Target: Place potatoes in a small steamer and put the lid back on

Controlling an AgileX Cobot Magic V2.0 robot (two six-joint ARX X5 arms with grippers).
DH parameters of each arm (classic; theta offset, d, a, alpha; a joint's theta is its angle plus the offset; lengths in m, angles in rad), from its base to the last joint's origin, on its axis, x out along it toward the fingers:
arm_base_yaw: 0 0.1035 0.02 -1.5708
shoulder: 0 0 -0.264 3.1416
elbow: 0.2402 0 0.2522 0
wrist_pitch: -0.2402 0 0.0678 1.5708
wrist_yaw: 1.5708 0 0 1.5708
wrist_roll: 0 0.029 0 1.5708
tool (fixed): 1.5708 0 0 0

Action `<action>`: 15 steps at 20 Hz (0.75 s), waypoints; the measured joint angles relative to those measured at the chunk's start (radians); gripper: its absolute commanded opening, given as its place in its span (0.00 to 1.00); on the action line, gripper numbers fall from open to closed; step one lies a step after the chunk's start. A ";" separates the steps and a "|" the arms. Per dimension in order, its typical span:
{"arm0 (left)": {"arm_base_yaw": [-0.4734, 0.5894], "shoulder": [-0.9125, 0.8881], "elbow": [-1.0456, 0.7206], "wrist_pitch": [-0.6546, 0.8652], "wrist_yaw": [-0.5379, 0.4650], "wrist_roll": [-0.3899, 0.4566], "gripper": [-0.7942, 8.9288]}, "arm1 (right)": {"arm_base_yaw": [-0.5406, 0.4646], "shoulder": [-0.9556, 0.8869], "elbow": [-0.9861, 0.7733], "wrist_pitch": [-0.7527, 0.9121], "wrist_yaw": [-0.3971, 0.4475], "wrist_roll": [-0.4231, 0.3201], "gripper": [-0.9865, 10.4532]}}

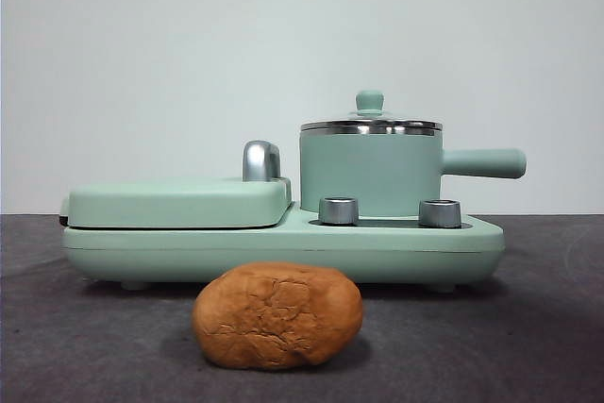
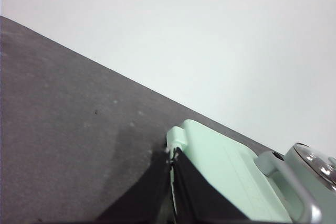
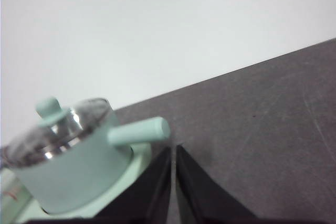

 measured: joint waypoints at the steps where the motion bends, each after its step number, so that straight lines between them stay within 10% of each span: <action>1: 0.000 0.003 0.011 -0.006 0.006 -0.002 0.09 | 0.000 0.003 0.022 -0.013 0.000 0.013 0.10; 7: 0.000 0.080 0.143 -0.021 0.096 0.013 0.09 | 0.000 0.088 0.176 -0.089 -0.008 0.010 0.10; 15: 0.000 0.309 0.377 -0.148 0.249 0.195 0.09 | 0.000 0.306 0.391 -0.148 -0.136 -0.230 0.10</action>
